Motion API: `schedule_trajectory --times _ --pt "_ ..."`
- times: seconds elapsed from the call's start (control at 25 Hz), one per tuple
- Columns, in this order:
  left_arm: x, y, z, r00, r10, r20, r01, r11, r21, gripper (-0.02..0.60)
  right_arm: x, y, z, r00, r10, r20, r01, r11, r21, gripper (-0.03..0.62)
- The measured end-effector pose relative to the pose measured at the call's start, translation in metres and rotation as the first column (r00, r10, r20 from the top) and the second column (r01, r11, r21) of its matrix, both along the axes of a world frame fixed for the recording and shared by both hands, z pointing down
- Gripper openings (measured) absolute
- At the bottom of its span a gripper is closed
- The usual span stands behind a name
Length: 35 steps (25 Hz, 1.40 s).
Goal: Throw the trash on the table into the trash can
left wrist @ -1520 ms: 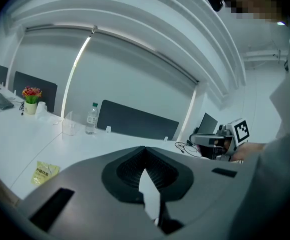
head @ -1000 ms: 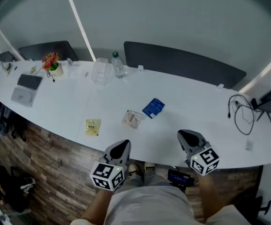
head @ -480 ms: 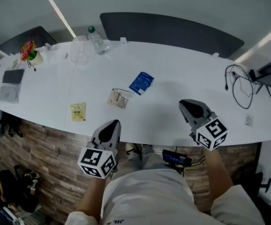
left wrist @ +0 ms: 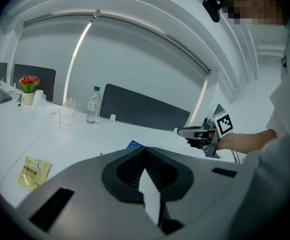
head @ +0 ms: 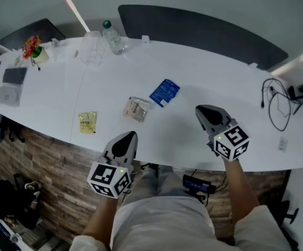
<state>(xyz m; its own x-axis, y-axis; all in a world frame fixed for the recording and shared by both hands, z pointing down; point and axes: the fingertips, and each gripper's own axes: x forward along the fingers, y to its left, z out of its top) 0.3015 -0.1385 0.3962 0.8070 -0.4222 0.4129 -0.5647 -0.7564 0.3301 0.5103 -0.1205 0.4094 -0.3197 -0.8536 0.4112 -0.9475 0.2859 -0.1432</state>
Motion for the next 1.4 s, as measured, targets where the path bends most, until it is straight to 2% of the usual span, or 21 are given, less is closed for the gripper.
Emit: schedule_trajectory --times 0.52,0.68,0.88,1.16,1.4 --pt "0.001 -0.035 0.029 0.998 -0.062 0.003 0.062 0.998 -0.024 0.0 -0.012 -0.066 0.05 0.997 -0.072 0.006 0.073 0.996 -0.056 0.037" --pt "0.002 -0.038 0.034 0.998 -0.063 0.006 0.064 0.998 -0.026 0.0 -0.019 -0.08 0.074 0.996 -0.09 -0.012 0.089 0.991 -0.102 0.185" --pt "-0.001 -0.033 0.04 0.997 -0.071 0.008 0.071 0.997 -0.043 0.0 -0.024 -0.096 0.105 0.995 -0.091 -0.034 0.083 0.982 -0.171 0.267" --pt "-0.012 -0.033 0.049 0.995 -0.095 0.018 0.096 0.993 -0.071 0.0 -0.021 -0.111 0.134 0.99 -0.099 -0.101 0.073 0.969 -0.238 0.314" --pt "-0.018 -0.036 0.056 0.994 -0.11 0.023 0.112 0.99 -0.085 0.0 -0.017 -0.119 0.154 0.985 -0.115 -0.126 0.074 0.953 -0.294 0.319"
